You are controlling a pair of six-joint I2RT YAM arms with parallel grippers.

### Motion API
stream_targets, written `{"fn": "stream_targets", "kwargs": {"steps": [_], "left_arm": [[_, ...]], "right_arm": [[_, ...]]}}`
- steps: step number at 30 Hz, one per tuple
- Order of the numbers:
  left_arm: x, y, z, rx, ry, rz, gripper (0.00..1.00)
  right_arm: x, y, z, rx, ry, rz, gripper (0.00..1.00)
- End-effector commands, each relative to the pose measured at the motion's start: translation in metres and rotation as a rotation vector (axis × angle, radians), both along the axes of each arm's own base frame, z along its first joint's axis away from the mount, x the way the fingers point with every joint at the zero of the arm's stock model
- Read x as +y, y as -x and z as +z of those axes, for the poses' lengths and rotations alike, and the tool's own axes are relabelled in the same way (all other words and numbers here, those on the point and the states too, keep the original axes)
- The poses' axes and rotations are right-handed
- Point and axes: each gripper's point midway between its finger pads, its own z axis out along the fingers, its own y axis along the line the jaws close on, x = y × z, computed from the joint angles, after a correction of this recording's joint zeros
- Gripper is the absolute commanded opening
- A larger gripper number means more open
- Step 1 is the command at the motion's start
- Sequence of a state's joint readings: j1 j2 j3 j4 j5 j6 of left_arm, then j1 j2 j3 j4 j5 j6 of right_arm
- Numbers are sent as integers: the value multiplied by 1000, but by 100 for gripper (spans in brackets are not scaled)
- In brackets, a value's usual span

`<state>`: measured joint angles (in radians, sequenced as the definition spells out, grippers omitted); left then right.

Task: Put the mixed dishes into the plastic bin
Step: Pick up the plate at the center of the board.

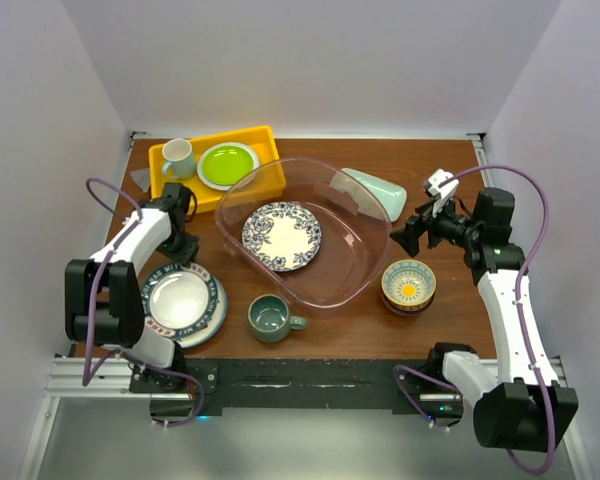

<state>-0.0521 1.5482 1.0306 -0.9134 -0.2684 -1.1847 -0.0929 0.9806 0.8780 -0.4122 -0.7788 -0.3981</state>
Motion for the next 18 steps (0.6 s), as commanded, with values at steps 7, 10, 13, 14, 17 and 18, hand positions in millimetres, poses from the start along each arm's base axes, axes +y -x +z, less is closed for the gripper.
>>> {"fn": "stream_targets", "kwargs": {"steps": [7, 10, 13, 14, 17, 18], "left_arm": [[8, -38, 60, -249, 14, -7, 0], [8, -38, 77, -296, 27, -9, 0], [7, -35, 93, -340, 40, 0, 0], [6, -34, 101, -366, 44, 0, 0], [4, -31, 116, -406, 58, 0, 0], [3, -30, 119, -414, 61, -1, 0]], "right_arm": [[1, 3, 7, -26, 1, 14, 98], [1, 3, 7, -27, 2, 14, 98], [1, 3, 7, -27, 2, 16, 98], [1, 3, 7, -27, 2, 16, 98], [1, 3, 8, -28, 0, 17, 98], [1, 3, 8, -29, 0, 15, 98]]}}
